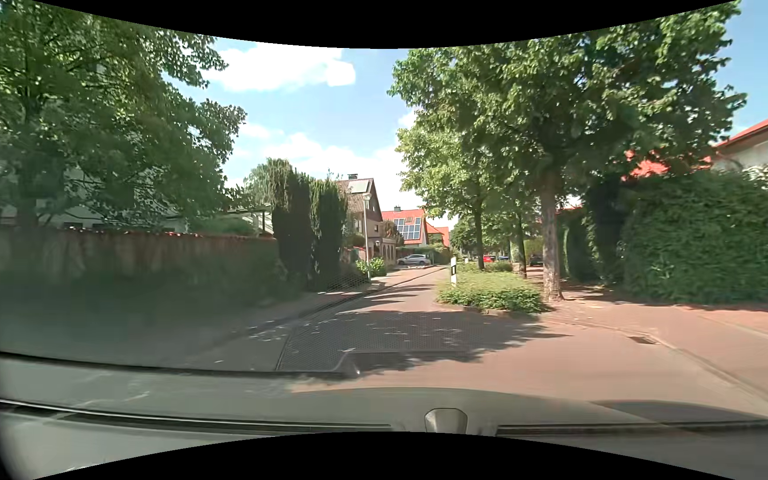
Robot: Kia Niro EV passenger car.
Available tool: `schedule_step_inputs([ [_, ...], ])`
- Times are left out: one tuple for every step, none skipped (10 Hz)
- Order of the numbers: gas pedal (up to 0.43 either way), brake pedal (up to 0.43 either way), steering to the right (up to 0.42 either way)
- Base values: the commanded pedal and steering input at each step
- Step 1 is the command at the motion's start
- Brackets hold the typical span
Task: Follow the waypoints while adhering to traffic rules and regulations
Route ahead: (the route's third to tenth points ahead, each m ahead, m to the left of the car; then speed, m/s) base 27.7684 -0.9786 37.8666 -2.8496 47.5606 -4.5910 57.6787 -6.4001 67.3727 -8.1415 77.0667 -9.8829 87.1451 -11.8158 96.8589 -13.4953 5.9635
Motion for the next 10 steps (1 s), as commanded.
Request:
schedule_step_inputs([
  [0.098,0.006,-0.154],
  [0.098,0.006,-0.148],
  [0.098,0.006,-0.135],
  [0.098,0.006,-0.118],
  [0.098,0.006,-0.095],
  [0.098,0.006,-0.071],
  [0.098,0.006,-0.04],
  [0.098,0.006,-0.014],
  [0.098,0.006,0.013],
  [0.098,0.006,0.049],
])
